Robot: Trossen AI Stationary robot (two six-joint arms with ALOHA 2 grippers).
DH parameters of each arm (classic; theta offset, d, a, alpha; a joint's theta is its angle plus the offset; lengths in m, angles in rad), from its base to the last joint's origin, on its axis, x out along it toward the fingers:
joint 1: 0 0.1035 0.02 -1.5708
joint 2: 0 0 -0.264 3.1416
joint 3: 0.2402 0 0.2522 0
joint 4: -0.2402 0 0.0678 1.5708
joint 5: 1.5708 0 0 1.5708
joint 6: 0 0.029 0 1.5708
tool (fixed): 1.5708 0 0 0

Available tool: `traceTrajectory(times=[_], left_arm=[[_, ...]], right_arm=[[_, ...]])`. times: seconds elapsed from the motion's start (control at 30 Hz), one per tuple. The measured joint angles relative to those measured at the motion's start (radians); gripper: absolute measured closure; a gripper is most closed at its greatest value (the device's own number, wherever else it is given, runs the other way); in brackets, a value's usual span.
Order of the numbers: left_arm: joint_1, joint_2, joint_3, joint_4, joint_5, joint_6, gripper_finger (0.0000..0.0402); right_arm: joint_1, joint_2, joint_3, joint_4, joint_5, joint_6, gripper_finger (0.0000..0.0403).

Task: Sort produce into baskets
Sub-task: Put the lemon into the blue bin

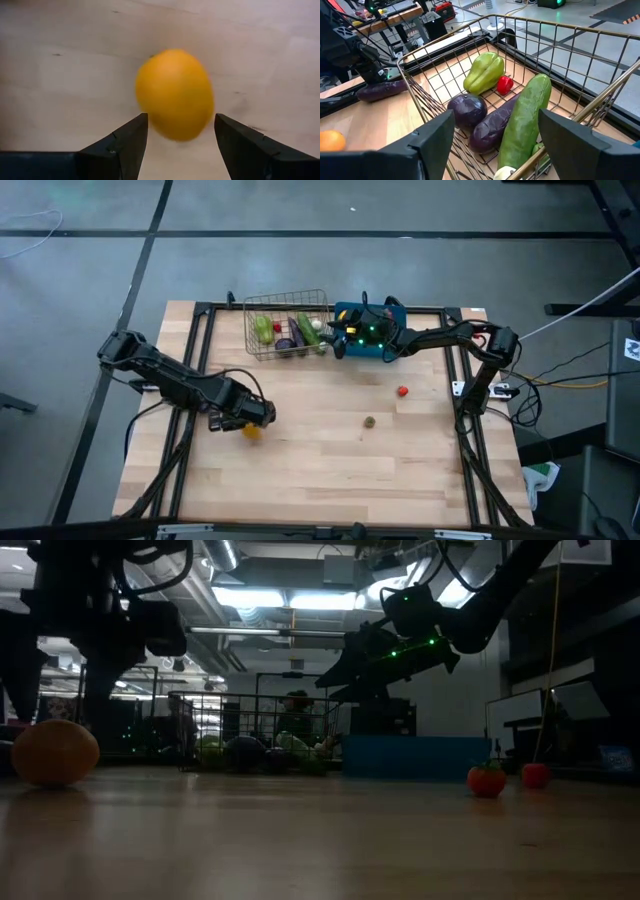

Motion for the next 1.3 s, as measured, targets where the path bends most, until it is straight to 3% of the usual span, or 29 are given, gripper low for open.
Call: traceTrajectory(times=[0.37,0.67,1.03,1.3], left_arm=[[-0.001,-0.006,-0.084,0.098,-0.021,-0.057,0.0178],[0.0,-0.006,-0.106,0.121,-0.023,0.013,0.0178],[0.0,-0.005,-0.108,0.124,-0.023,0.064,0.0246],[0.0,-0.006,-0.108,0.125,-0.027,0.095,0.0241]], right_arm=[[0.0,0.0,0.0,-0.011,0.0,0.0,0.0118],[0.0,0.0,0.0,-0.021,0.0,0.0,0.0118],[0.0,0.0,0.0,-0.02,0.0,0.0,0.0118],[0.0,0.0,0.0,-0.019,0.0,0.0,0.0118]])
